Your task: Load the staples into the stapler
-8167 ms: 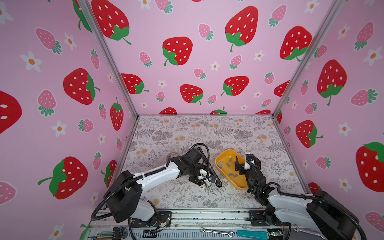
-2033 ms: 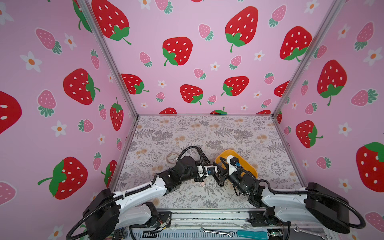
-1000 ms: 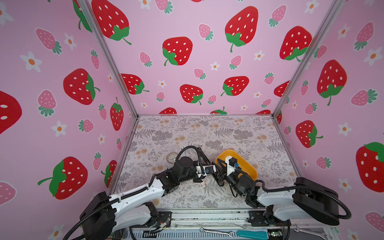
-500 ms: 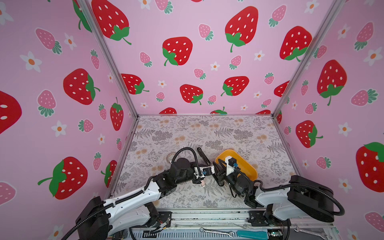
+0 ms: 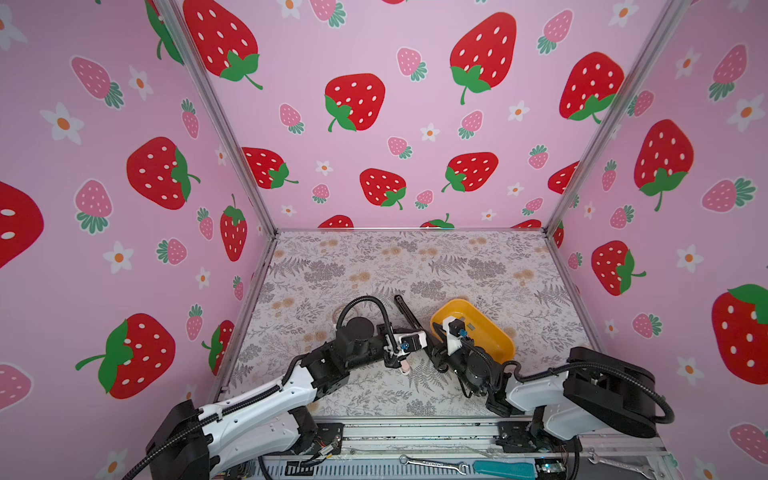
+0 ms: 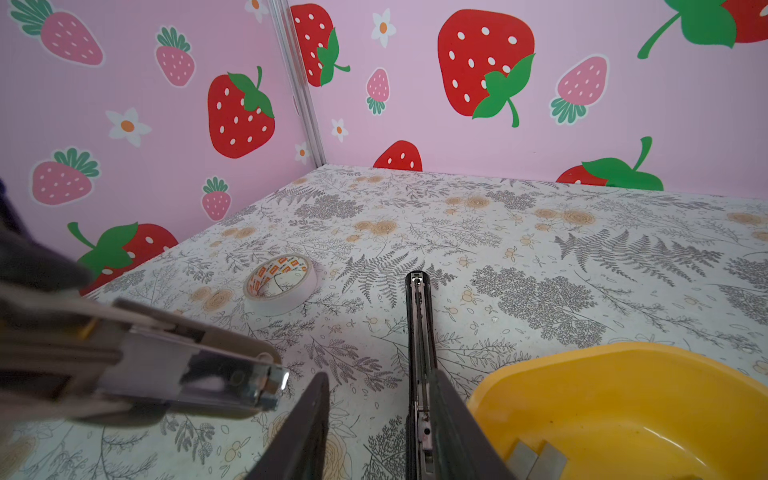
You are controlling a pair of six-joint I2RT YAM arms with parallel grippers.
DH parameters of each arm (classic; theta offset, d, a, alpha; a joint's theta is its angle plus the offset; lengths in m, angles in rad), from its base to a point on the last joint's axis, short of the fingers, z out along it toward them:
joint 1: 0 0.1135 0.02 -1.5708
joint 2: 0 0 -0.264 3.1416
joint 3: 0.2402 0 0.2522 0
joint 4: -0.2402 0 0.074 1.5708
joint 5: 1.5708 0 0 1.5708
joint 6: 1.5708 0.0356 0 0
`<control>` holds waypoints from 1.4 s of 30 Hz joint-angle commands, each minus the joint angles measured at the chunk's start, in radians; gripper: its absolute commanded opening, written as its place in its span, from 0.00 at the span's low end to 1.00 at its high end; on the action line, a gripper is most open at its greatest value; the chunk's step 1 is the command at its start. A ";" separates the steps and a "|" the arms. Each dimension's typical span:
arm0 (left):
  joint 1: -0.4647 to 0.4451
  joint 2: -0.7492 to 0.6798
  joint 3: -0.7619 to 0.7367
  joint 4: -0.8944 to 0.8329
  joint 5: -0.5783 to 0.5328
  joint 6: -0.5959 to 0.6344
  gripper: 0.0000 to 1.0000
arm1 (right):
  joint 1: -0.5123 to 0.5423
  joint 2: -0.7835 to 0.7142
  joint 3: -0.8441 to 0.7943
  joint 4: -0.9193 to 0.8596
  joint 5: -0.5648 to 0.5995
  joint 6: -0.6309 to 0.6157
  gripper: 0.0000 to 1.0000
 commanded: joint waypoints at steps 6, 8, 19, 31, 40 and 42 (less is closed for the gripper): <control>-0.002 -0.035 -0.021 0.051 0.005 -0.026 0.00 | 0.014 0.029 -0.008 0.091 -0.055 -0.092 0.41; -0.002 -0.038 -0.010 0.030 0.005 -0.025 0.00 | 0.014 0.004 -0.023 0.099 -0.066 -0.146 0.43; -0.002 -0.089 -0.022 -0.019 0.056 -0.019 0.00 | -0.015 -0.213 -0.170 0.116 -0.167 -0.404 0.51; -0.007 -0.105 -0.011 -0.084 0.268 0.028 0.00 | -0.015 -0.293 -0.116 -0.046 -0.620 -0.445 0.75; -0.019 -0.085 0.001 -0.139 0.347 0.090 0.00 | -0.013 -0.213 -0.053 -0.058 -0.763 -0.422 0.70; -0.019 -0.086 0.011 -0.154 0.349 0.097 0.00 | -0.013 -0.195 -0.042 -0.058 -0.765 -0.417 0.66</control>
